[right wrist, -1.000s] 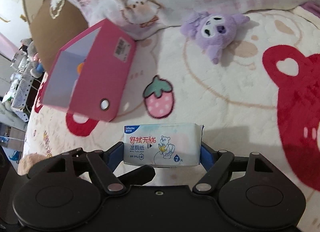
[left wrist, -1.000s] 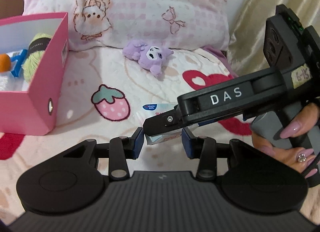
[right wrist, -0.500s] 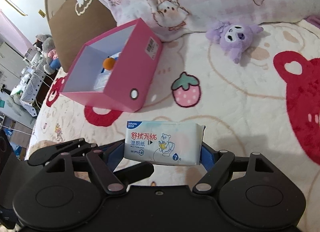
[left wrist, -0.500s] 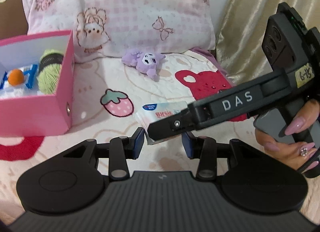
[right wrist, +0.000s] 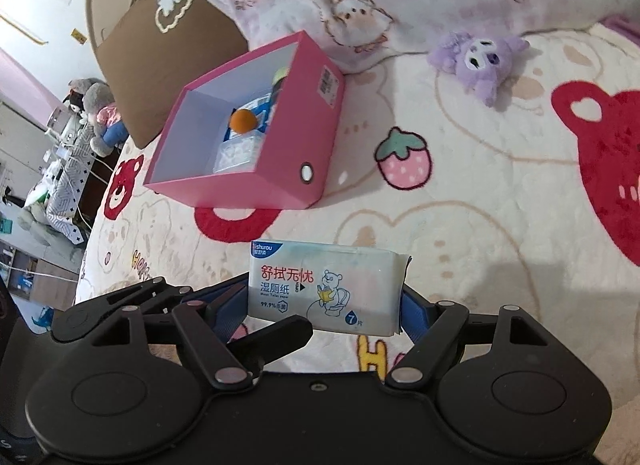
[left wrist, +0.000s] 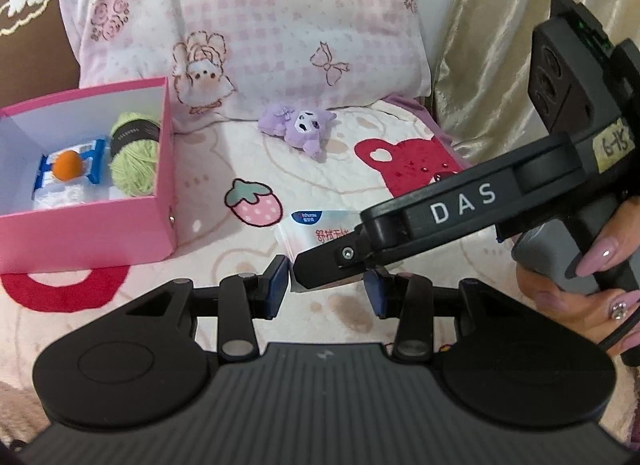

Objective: Organize objects
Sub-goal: 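Lift the wet-wipe packet with the right gripper and carry it toward the pink box, then lower the wet-wipe packet into the pink box and open the right gripper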

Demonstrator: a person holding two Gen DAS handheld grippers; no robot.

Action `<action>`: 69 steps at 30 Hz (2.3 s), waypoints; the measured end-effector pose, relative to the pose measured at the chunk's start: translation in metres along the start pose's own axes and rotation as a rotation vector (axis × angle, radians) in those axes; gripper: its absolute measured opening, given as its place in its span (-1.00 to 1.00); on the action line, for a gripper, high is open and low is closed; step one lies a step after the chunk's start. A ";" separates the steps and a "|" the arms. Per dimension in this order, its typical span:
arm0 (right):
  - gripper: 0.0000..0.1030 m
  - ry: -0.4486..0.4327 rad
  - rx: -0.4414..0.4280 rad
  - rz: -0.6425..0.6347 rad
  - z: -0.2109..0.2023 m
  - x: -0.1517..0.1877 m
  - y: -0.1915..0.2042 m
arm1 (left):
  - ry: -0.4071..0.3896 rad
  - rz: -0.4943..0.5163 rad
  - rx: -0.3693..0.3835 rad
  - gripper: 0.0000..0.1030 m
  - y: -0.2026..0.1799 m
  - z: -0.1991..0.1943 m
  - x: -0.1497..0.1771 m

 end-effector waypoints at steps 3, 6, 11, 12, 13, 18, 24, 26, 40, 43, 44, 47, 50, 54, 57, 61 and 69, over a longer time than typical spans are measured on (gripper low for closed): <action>0.60 0.006 0.006 -0.012 -0.003 -0.002 0.014 | -0.003 -0.010 -0.009 -0.23 0.005 -0.013 -0.004; 0.60 0.005 0.014 -0.040 -0.007 -0.005 0.032 | -0.015 -0.038 -0.031 -0.23 0.011 -0.026 -0.009; 0.60 -0.009 0.012 -0.094 -0.013 -0.009 0.059 | -0.037 -0.034 -0.064 -0.23 0.019 -0.048 -0.015; 0.59 -0.012 0.011 -0.103 -0.014 -0.009 0.064 | -0.043 -0.033 -0.067 -0.23 0.021 -0.053 -0.017; 0.59 -0.016 0.013 -0.110 -0.014 -0.011 0.069 | -0.049 -0.035 -0.069 -0.23 0.023 -0.056 -0.017; 0.59 -0.021 0.033 -0.158 -0.012 -0.018 0.093 | -0.073 -0.051 -0.083 -0.23 0.037 -0.070 -0.022; 0.59 -0.016 0.027 -0.196 -0.003 -0.032 0.120 | -0.115 -0.092 -0.091 -0.23 0.063 -0.080 -0.025; 0.58 -0.015 0.015 -0.206 0.001 -0.039 0.128 | -0.136 -0.099 -0.094 -0.23 0.073 -0.084 -0.026; 0.57 0.046 -0.039 -0.187 0.081 -0.108 0.156 | -0.157 -0.138 -0.189 -0.21 0.163 -0.053 -0.058; 0.56 0.076 -0.008 -0.172 0.105 -0.132 0.156 | -0.138 -0.173 -0.189 -0.21 0.186 -0.030 -0.071; 0.56 0.087 0.000 -0.174 0.112 -0.140 0.156 | -0.136 -0.193 -0.182 -0.21 0.195 -0.023 -0.074; 0.56 0.128 0.019 -0.173 0.134 -0.160 0.155 | -0.129 -0.248 -0.141 -0.22 0.222 -0.006 -0.080; 0.56 0.173 -0.003 -0.137 0.153 -0.173 0.153 | -0.131 -0.288 -0.135 -0.23 0.242 0.001 -0.078; 0.56 0.193 0.008 -0.173 0.178 -0.173 0.157 | -0.124 -0.338 -0.139 -0.23 0.260 0.011 -0.067; 0.56 0.213 0.000 -0.150 0.198 -0.171 0.148 | -0.100 -0.347 -0.163 -0.23 0.267 0.024 -0.058; 0.56 0.239 -0.025 -0.094 0.221 -0.167 0.132 | -0.054 -0.347 -0.200 -0.22 0.274 0.041 -0.052; 0.55 0.284 -0.023 -0.020 0.256 -0.169 0.106 | -0.007 -0.346 -0.233 -0.22 0.283 0.079 -0.043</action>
Point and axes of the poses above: each gripper's, at about its wrist camera, not at the fingertips, and z roughly the way its jaws point, y to its left, x to its underside, the point moved 2 cm from there along z, roughly the way its jaws point, and after that the axes turned 6 degrees about -x, right-handed, at the moved point
